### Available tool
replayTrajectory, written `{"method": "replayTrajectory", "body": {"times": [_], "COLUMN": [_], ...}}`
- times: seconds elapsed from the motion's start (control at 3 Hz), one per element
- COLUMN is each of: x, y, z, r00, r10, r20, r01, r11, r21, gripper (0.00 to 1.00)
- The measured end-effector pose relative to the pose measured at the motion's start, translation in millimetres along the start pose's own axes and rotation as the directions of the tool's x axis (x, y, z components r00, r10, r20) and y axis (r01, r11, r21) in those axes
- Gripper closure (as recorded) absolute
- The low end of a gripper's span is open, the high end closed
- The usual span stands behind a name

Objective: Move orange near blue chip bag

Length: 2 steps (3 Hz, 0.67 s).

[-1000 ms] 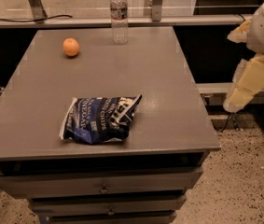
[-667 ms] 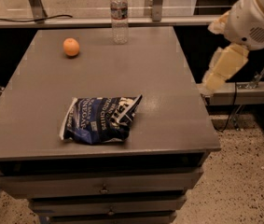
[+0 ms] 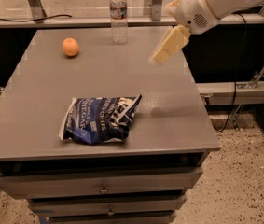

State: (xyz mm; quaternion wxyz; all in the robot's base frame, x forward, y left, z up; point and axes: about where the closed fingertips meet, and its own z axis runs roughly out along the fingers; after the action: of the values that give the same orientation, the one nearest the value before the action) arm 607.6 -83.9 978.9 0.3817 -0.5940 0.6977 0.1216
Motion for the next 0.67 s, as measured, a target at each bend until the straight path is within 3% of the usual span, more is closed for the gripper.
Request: {"method": "replayTrajectory", "body": {"times": [0.33,0.67], "x": [-43.5,-43.6], "y": [-9.5,-9.4], "z": [45.0,45.0], "r00": [0.987,0.987], "r10": [0.02,0.02], "r20": [0.159,0.159], "r01": [-0.019,-0.019], "r11": [0.9998,0.9998], "r21": [-0.01,-0.01], "gripper": [0.0,0.0]}}
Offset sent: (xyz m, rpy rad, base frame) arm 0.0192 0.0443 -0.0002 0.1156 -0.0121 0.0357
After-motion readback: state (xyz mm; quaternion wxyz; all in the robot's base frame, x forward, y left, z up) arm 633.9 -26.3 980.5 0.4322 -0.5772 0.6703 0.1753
